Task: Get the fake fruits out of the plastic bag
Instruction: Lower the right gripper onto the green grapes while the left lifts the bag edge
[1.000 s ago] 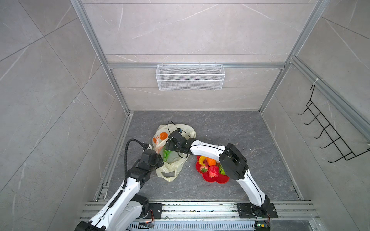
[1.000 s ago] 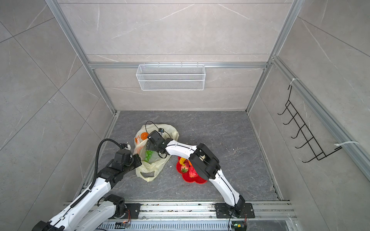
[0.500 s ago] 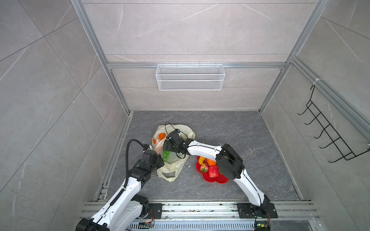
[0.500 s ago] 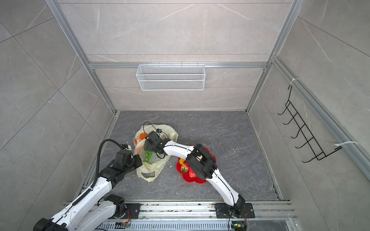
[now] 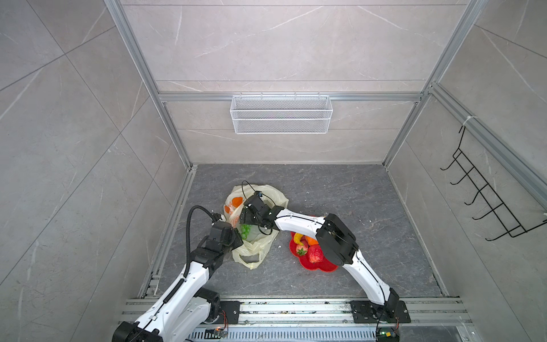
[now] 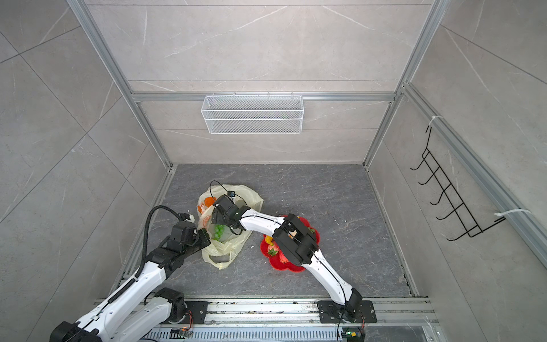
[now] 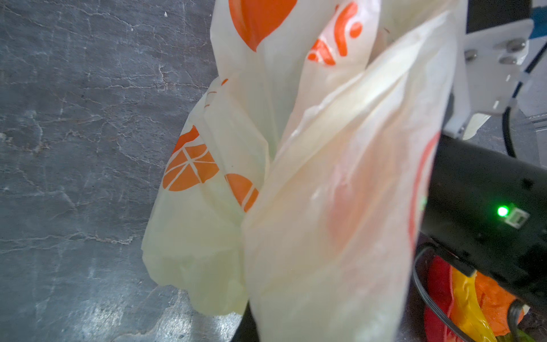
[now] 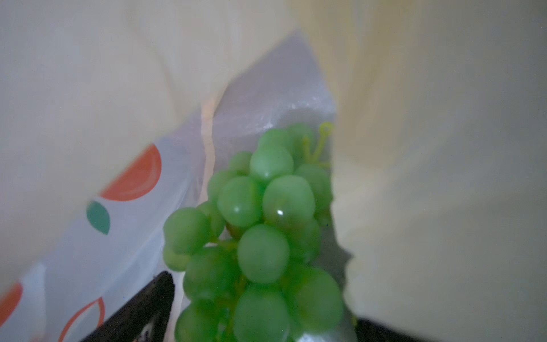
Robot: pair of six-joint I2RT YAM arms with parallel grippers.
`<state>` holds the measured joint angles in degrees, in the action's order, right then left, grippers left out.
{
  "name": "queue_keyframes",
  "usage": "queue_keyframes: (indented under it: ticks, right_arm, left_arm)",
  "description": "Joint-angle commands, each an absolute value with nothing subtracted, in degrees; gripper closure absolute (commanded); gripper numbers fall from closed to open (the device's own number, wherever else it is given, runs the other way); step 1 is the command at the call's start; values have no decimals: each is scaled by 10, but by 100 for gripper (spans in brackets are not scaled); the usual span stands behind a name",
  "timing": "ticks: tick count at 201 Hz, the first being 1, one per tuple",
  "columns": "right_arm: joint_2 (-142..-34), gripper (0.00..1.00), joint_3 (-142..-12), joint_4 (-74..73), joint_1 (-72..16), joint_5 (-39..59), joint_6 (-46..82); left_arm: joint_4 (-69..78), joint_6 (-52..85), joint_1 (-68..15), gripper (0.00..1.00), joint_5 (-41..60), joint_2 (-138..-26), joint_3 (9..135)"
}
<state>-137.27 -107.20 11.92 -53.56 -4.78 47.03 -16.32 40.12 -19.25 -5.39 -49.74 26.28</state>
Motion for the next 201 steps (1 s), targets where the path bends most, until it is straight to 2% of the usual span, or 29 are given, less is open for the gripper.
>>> queue_keyframes:
  ticks: [1,36,77,116,158,201]
  right_arm:
    - [-1310,11,-1000,29,-506,7,478]
    - [-1274,15,-928,-43,-476,50,495]
    - [-1282,37,-877,-132,-450,111,520]
    - [-1303,54,-900,-95,-448,106,514]
    - [-1317,64,-903,-76,-448,97,525]
    - [-1321,69,-902,-76,-448,96,525]
  left_arm:
    - [-160,400,-191,100,-52,-492,258]
    - [-159,399,-190,100,-51,-496,259]
    - [-163,398,-190,100,-53,-490,260]
    - [-167,399,-191,100,-55,-488,259]
    - [-169,398,-190,100,-55,-484,260]
    - [-170,397,-190,100,-55,-484,260]
